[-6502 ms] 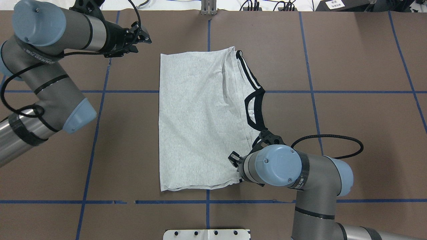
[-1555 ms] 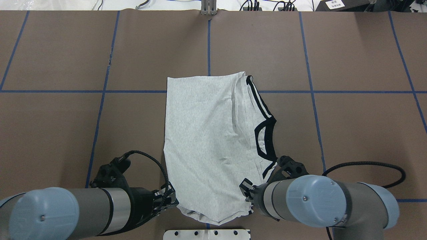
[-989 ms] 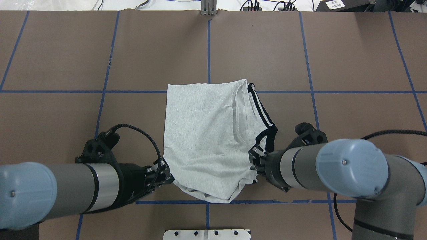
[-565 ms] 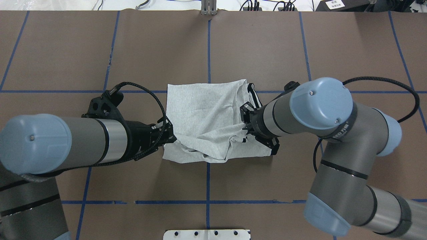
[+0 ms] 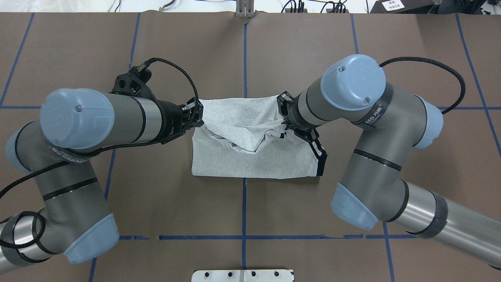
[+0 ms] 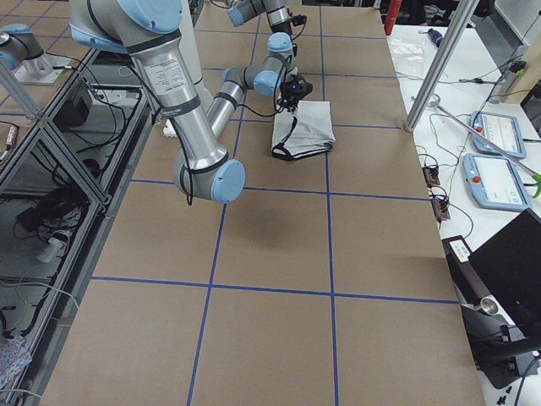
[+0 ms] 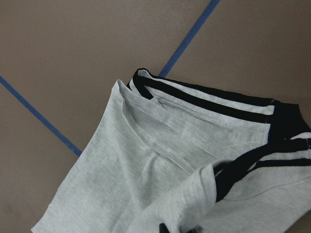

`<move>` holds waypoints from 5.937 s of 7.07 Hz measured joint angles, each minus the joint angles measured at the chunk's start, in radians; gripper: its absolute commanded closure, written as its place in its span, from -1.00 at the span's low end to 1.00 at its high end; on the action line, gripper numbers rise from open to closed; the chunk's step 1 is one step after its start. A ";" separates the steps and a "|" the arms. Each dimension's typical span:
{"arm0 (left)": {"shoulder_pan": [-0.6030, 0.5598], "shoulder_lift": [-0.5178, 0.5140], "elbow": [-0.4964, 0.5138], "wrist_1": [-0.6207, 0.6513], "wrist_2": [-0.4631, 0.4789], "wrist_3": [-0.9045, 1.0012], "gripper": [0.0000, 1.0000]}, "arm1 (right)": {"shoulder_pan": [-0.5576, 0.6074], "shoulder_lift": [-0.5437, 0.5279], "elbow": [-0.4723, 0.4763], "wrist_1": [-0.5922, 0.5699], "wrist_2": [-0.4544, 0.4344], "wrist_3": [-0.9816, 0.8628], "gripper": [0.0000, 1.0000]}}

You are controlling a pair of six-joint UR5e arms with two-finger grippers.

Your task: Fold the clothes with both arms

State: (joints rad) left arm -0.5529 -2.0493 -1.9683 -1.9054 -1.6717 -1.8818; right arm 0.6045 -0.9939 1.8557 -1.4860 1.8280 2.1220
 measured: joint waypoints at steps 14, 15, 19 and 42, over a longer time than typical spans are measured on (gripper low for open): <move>-0.231 -0.092 0.483 -0.309 -0.004 0.450 0.03 | 0.264 0.114 -0.543 0.301 0.114 -0.556 -1.00; -0.249 -0.055 0.483 -0.310 -0.018 0.586 0.02 | 0.301 0.067 -0.542 0.300 0.133 -0.705 -1.00; -0.572 0.096 0.481 -0.285 -0.414 1.241 0.01 | 0.600 -0.171 -0.514 0.290 0.429 -1.373 -1.00; -0.982 0.428 0.194 0.286 -0.674 1.897 -1.00 | 0.889 -0.537 -0.198 -0.149 0.481 -2.254 -1.00</move>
State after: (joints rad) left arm -1.5347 -1.6217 -1.7747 -1.6191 -2.3454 0.0150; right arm 1.4933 -1.5305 1.6579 -1.6347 2.3090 -0.1320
